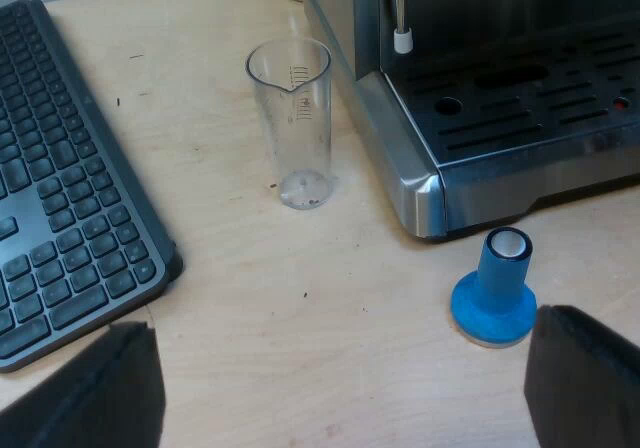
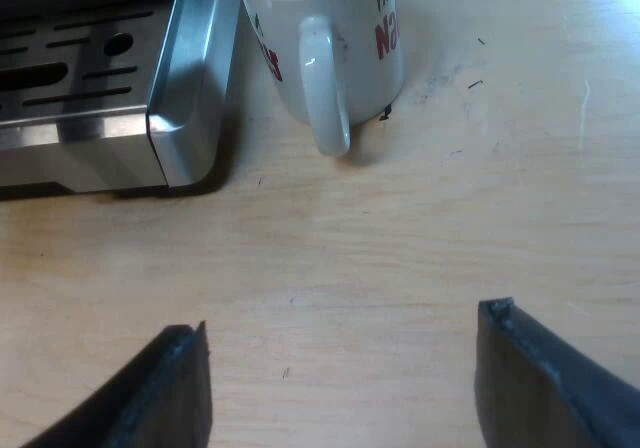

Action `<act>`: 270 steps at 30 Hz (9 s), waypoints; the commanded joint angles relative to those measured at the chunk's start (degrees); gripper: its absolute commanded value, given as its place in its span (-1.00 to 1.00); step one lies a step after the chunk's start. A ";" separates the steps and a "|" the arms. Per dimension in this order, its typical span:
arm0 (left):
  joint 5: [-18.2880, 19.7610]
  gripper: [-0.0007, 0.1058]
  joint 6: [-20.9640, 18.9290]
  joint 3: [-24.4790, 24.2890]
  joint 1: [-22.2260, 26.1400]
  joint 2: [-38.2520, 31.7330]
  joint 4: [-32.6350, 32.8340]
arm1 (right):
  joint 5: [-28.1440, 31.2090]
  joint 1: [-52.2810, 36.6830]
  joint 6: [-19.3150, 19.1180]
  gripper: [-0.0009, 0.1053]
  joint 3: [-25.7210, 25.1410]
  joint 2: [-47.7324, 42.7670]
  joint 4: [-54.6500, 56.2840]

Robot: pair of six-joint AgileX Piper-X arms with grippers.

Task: Grind coffee beans and then tamp

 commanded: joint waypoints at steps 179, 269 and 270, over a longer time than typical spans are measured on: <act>19.57 0.51 -2.27 17.20 -23.02 20.96 -45.64 | 64.25 67.69 17.16 -0.89 -2.05 75.40 -81.47; 19.57 0.51 -2.27 17.20 -23.02 20.96 -44.79 | 71.84 75.99 11.52 -0.79 -2.05 64.84 -73.50; 19.57 0.51 -2.27 17.20 -23.02 20.96 -44.79 | 71.74 75.99 11.52 -0.73 -2.05 64.52 -72.97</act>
